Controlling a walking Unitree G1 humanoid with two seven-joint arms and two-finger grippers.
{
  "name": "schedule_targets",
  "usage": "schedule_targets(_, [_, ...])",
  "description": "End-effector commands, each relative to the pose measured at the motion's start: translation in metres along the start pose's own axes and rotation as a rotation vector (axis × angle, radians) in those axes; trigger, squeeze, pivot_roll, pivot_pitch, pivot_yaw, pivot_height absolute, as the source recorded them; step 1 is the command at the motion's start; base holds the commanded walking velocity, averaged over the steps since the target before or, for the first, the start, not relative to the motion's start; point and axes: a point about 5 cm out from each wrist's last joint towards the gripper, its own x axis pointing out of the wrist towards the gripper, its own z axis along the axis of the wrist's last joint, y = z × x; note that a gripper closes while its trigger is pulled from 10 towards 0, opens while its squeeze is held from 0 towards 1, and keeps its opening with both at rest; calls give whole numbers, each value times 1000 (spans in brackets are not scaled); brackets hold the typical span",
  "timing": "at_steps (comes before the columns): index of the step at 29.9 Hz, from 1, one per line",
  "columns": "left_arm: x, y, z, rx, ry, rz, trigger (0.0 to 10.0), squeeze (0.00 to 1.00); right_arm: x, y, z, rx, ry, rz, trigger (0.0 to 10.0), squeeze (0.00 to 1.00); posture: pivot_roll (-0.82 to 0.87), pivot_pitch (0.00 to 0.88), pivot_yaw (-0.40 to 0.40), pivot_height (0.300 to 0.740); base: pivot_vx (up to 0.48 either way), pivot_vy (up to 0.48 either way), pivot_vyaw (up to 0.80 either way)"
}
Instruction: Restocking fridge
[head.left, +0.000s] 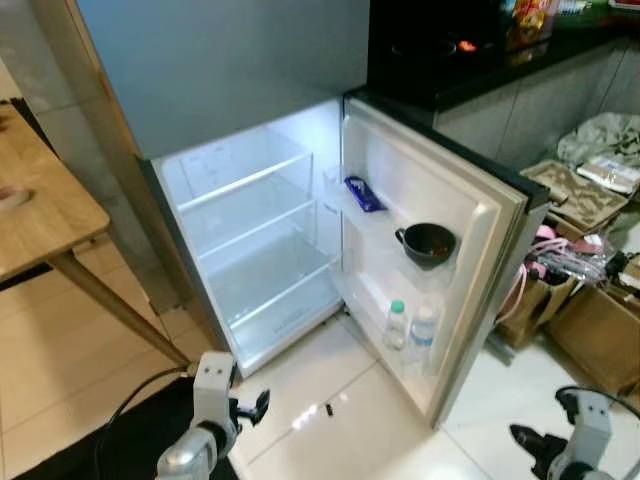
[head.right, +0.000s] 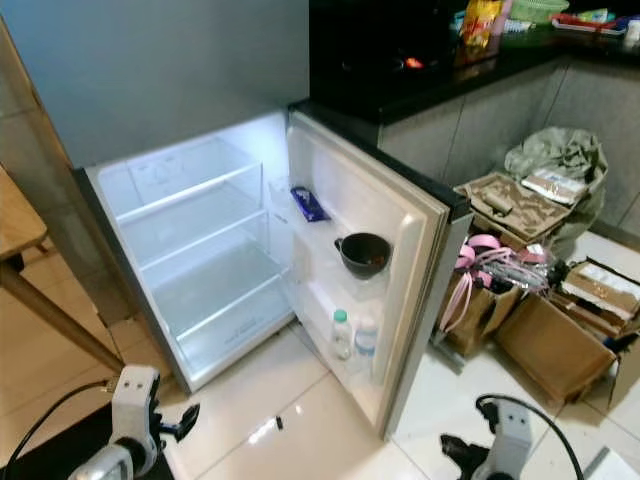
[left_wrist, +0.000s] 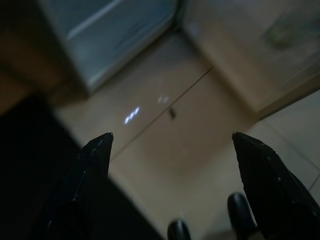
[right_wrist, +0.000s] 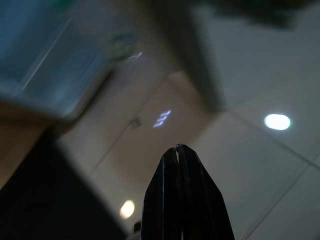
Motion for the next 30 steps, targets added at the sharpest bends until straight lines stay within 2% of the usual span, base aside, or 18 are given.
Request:
schedule_targets(1, [-9,10,-18,-40,67,76,10000,0,-2,-9,7,36,-55,-101,10000,0,-158,0,35,740,0,0,0])
schedule_targets(2, [-9,10,-18,-40,67,76,10000,0,-2,-9,7,36,-55,-101,10000,0,-158,0,35,740,0,0,0])
schedule_targets(4, [-19,18,-37,-81,132,152,10000,0,-3,-22,38,91,-192,-213,10000,0,-153,0,31,740,0,0,0])
schedule_targets(6, [-19,18,-37,-81,132,152,10000,0,-3,-22,38,91,-192,-213,10000,0,-153,0,31,740,0,0,0])
schedule_targets(7, [-24,20,-46,-87,162,175,10000,0,-2,-25,64,112,-294,-221,10000,0,-153,0,31,740,0,0,0])
schedule_targets(8, [-24,20,-46,-87,162,175,10000,0,-2,-25,64,112,-294,-221,10000,0,-153,0,31,740,0,0,0])
schedule_targets(9, [-30,22,-55,-89,198,193,10000,0,-2,-22,101,142,-430,-186,10000,0,-153,0,31,740,0,0,0])
schedule_targets(10, [-30,22,-55,-89,198,193,10000,0,-2,-22,101,142,-430,-186,10000,0,-153,0,31,740,0,0,0])
schedule_targets(11, [-34,22,-63,-89,230,207,10000,0,-3,-15,137,153,-558,-126,10000,0,-154,0,36,740,0,0,0])
schedule_targets(12, [-34,22,-63,-89,230,207,10000,0,-3,-15,137,153,-558,-126,10000,0,-154,0,36,740,0,0,0])
schedule_targets(13, [-37,22,-68,-83,255,215,10000,0,-5,-5,167,144,-657,-60,10000,0,-154,0,36,740,0,0,0])
schedule_targets(14, [-37,22,-68,-83,255,215,10000,0,-5,-5,167,144,-657,-60,10000,0,-154,0,36,740,0,0,0])
schedule_targets(15, [-39,22,-71,-73,272,223,10000,0,-6,9,194,110,-734,11,10000,0,-148,0,31,740,0,0,0])
schedule_targets(19, [-39,22,-72,-62,281,228,10000,0,-8,19,209,79,-775,58,10000,0,-142,0,27,740,0,0,0])
schedule_targets(21, [-40,22,-74,-22,295,236,10000,0,-10,43,237,18,-848,158,10000,0,-132,0,21,740,0,0,0])
schedule_targets(23, [-40,22,-74,-22,295,236,10000,0,-10,43,237,18,-848,158,10000,0,-132,0,21,740,0,0,0])
schedule_targets(24, [-41,23,-76,-8,302,245,10000,0,-12,59,254,-47,-879,205,10000,0,-126,0,22,740,0,0,0])
schedule_targets(30, [-44,25,-78,2,317,248,10000,0,-8,81,258,-166,-838,301,10000,0,-128,0,29,740,0,0,0])
